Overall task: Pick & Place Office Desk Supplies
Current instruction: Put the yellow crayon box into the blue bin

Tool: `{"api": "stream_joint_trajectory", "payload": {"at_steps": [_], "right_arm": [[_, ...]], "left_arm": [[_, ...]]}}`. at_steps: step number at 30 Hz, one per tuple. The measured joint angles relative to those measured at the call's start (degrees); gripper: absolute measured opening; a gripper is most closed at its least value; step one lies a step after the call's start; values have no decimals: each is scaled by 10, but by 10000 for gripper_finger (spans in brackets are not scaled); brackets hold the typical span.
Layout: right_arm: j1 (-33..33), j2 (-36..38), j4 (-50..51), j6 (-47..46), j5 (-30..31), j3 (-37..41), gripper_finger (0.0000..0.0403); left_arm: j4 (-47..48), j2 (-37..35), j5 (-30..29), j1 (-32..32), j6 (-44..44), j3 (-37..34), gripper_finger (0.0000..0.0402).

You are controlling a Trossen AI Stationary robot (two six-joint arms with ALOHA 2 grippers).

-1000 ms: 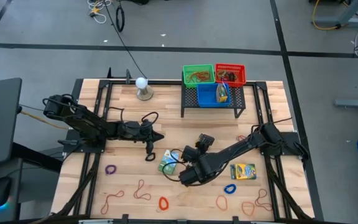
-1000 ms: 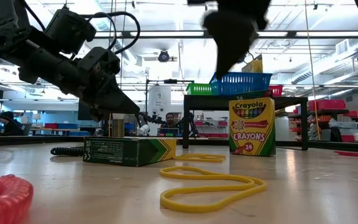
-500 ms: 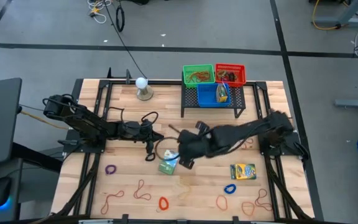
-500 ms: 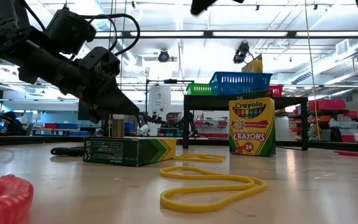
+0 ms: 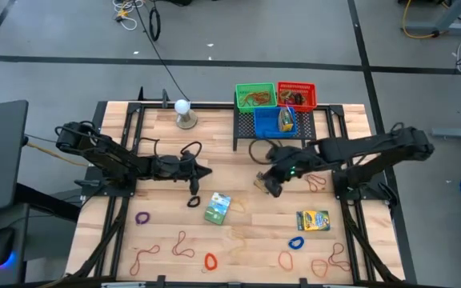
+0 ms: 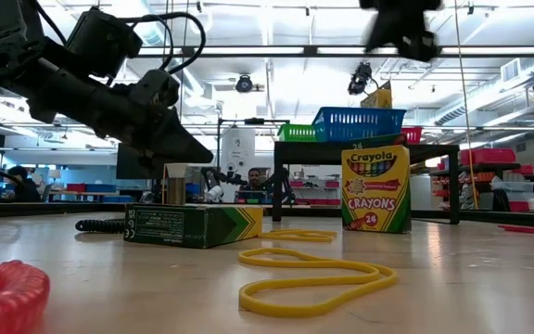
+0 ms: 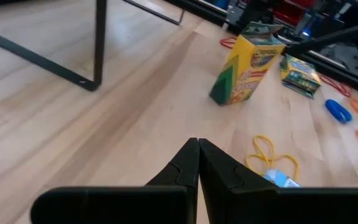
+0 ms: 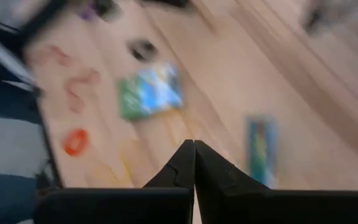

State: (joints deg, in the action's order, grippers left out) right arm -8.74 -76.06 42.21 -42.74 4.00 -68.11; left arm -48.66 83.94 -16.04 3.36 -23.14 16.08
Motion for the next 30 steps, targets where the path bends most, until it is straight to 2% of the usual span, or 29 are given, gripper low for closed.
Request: {"api": "stream_joint_trajectory", "payload": {"at_steps": [3,6,10,20,25,30], "right_arm": [[3,1,80,-25,-4,2,20],[5,-16,112,-30,-20,2,44],[17,-39,115,-55,-30,3,87],[46,-84,87,-39,-23,3,215],[49,-123,83,-23,-19,3,240],[47,-160,82,-2,22,3,243]], "left_arm": [[0,0,-30,0,-14,0,14],[1,0,-60,0,-30,0,14],[6,0,-73,0,-43,0,14],[11,0,-75,0,-55,0,14],[15,0,-75,0,-56,0,14],[19,0,-75,0,-56,0,14]]}}
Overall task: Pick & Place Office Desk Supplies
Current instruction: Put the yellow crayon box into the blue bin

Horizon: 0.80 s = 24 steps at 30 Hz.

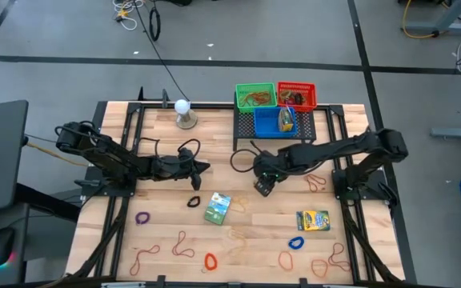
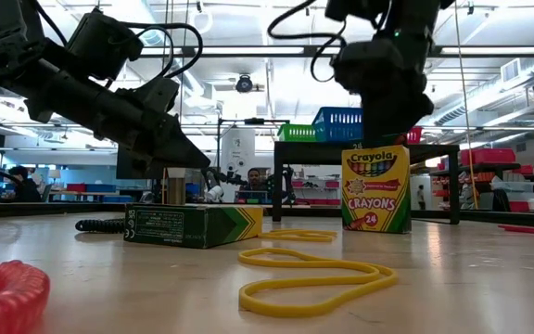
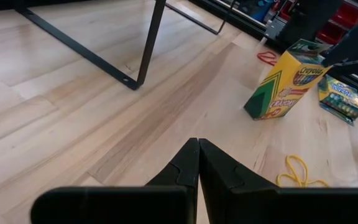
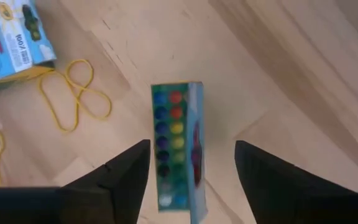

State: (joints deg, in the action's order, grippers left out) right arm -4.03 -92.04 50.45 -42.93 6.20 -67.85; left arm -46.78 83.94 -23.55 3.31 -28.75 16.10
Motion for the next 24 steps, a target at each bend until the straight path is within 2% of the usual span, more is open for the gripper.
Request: {"api": "stream_joint_trajectory", "payload": {"at_steps": [7,13,24], "right_arm": [[0,-20,-9,-3,-10,0,202],[0,-22,-9,-44,-35,-1,158],[4,-36,5,-65,-37,-1,151]], "left_arm": [[4,0,0,0,0,0,14],[8,0,0,0,0,0,14],[8,0,0,0,29,0,14]]}}
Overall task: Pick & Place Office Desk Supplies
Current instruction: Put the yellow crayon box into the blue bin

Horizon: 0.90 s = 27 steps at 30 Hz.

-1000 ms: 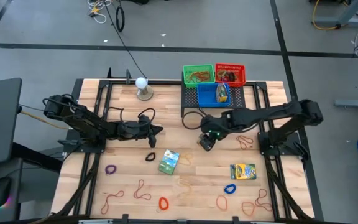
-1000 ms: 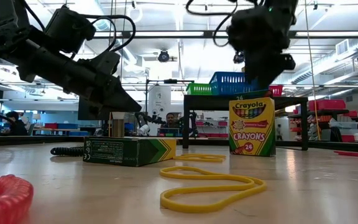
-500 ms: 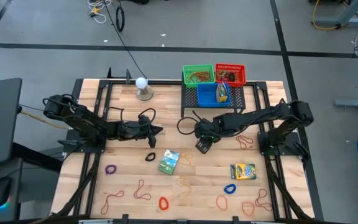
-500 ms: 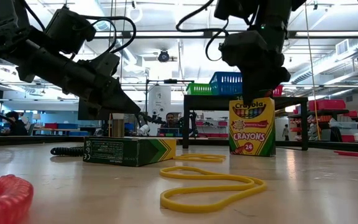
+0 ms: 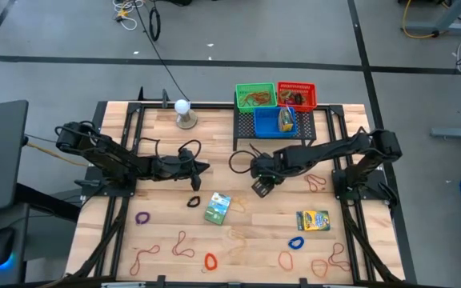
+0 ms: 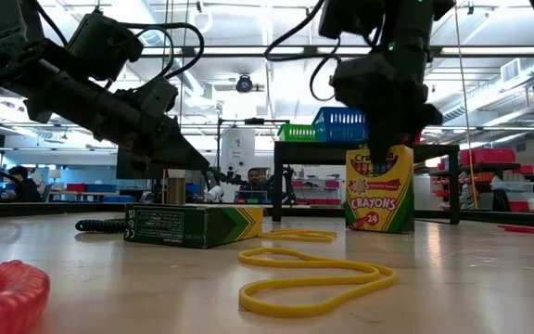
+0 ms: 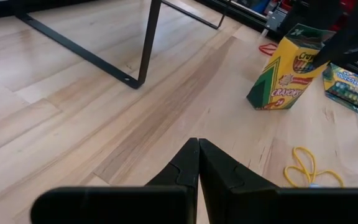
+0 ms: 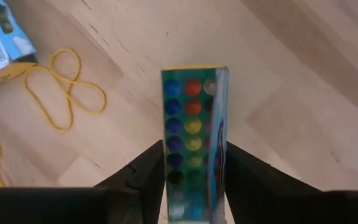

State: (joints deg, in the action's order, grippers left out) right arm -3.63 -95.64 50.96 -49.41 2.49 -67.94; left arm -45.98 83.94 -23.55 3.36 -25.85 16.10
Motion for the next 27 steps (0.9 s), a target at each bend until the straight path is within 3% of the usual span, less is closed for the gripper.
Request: {"api": "stream_joint_trajectory", "payload": {"at_steps": [7,13,16,21,27], "right_arm": [[2,-14,-3,-53,-11,0,122],[2,30,27,-106,-59,-26,91],[5,53,79,-137,-64,-86,98],[25,50,225,-172,-51,-252,106],[67,46,311,-193,47,-425,94]], "left_arm": [[-1,0,0,0,2,0,14],[-1,0,0,0,2,0,14],[-1,0,0,0,2,0,14],[-1,0,0,0,19,0,14],[-5,0,14,0,19,0,14]]}}
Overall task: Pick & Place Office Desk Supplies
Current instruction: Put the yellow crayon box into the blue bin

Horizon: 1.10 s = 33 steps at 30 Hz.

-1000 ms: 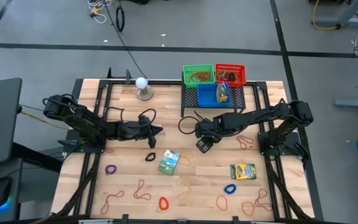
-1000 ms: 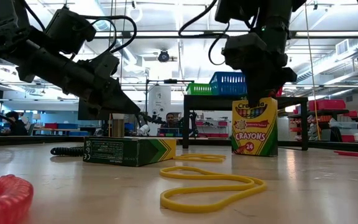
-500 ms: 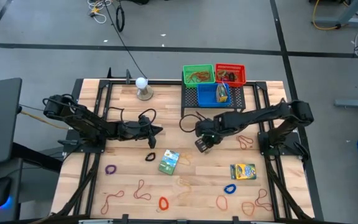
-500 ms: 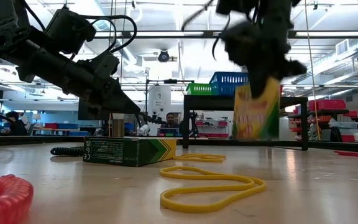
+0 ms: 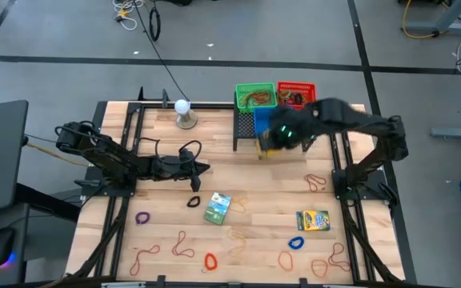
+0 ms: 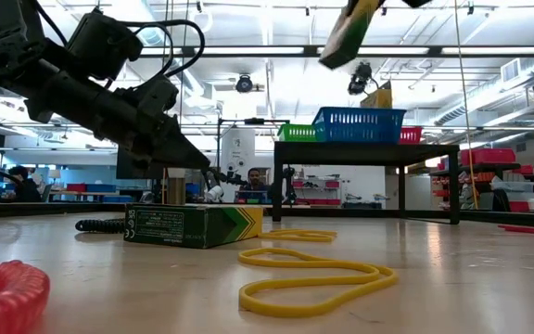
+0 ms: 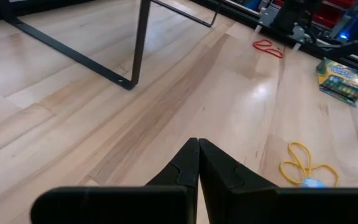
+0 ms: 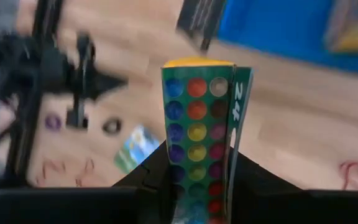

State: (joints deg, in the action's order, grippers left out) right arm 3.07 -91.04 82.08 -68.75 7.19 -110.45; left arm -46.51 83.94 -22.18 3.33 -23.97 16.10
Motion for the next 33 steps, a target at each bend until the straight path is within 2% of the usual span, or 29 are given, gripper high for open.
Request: {"api": "stream_joint_trajectory", "payload": {"at_steps": [4,9,14,33], "right_arm": [[59,-9,41,17,19,-42,98],[137,-37,54,72,19,-42,99],[181,-71,78,106,9,-42,100],[203,-149,79,151,20,-42,101]], "left_arm": [[-2,0,2,0,-1,0,14],[-6,0,4,0,-3,0,14],[-14,0,4,0,-3,0,14],[-16,0,4,1,-6,0,14]]}}
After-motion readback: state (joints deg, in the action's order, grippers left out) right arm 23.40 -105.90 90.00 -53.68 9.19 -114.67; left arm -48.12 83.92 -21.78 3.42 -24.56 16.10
